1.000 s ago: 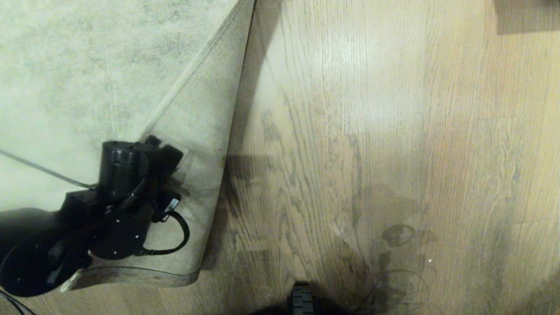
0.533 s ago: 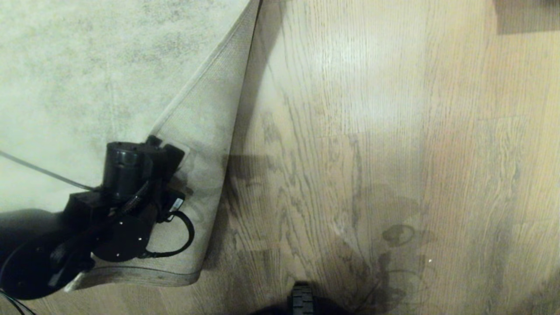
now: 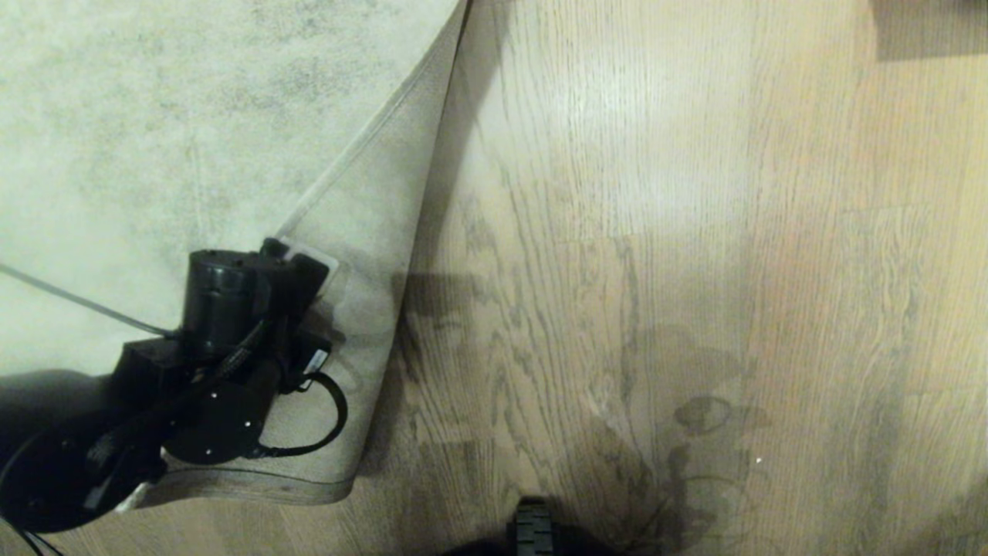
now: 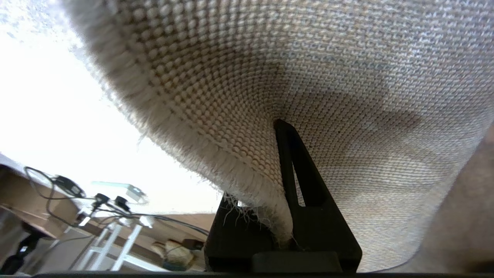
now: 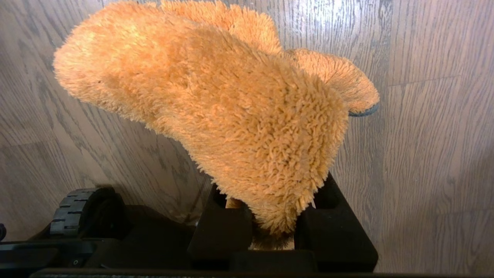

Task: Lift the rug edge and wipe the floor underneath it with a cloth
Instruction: Lay down the carpet

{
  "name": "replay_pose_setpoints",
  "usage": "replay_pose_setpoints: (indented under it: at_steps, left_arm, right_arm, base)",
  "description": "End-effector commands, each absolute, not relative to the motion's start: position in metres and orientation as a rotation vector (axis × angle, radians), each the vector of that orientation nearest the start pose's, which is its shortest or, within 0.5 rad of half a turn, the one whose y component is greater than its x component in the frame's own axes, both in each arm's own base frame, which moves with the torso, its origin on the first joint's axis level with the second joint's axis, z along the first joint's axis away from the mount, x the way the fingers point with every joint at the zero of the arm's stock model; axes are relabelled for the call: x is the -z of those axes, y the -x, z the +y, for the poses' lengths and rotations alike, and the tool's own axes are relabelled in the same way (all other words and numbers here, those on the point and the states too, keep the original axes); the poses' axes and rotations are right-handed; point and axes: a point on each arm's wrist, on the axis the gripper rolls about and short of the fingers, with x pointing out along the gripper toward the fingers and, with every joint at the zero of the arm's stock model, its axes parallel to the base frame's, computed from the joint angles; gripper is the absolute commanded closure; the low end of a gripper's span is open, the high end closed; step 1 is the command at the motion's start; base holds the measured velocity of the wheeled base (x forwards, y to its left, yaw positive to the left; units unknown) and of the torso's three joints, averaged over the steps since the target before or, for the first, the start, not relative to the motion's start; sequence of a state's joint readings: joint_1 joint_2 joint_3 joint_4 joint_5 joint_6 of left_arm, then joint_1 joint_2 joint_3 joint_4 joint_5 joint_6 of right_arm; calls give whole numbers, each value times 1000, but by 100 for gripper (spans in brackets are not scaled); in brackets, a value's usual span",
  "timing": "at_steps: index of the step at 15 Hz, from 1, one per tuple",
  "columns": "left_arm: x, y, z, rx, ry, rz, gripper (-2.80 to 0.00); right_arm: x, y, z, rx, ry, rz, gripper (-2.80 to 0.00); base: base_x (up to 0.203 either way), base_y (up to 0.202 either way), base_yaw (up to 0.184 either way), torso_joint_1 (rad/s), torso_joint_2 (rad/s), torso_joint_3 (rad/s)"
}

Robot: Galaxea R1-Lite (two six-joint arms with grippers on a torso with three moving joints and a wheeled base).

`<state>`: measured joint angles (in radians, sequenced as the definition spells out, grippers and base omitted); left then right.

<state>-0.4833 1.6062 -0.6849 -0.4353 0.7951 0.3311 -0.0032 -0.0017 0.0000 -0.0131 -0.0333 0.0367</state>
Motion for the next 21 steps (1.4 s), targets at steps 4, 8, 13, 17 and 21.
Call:
replay_pose_setpoints:
  at_steps: [4, 8, 13, 17, 21]
  left_arm:
    - [-169, -232, -113, -227, -571, 403, 0]
    - [-170, -231, -113, -225, -568, 400, 0]
    - [-169, -230, -112, -230, -552, 401, 0]
    - [-170, -231, -112, -229, -546, 398, -280]
    - [-173, -227, -115, -220, -520, 379, -280]
  right_arm:
    - [-77, 23, -1, 36, -37, -14, 0]
    - [-77, 23, -1, 37, -37, -14, 0]
    - [-77, 23, -1, 37, -37, -14, 0]
    - [-77, 23, -1, 37, -37, -14, 0]
    - [-77, 23, -1, 37, -37, -14, 0]
  base:
    - [0, 0, 0, 0, 0, 0]
    - [0, 0, 0, 0, 0, 0]
    - [0, 0, 0, 0, 0, 0]
    - [0, 0, 0, 0, 0, 0]
    - [0, 0, 0, 0, 0, 0]
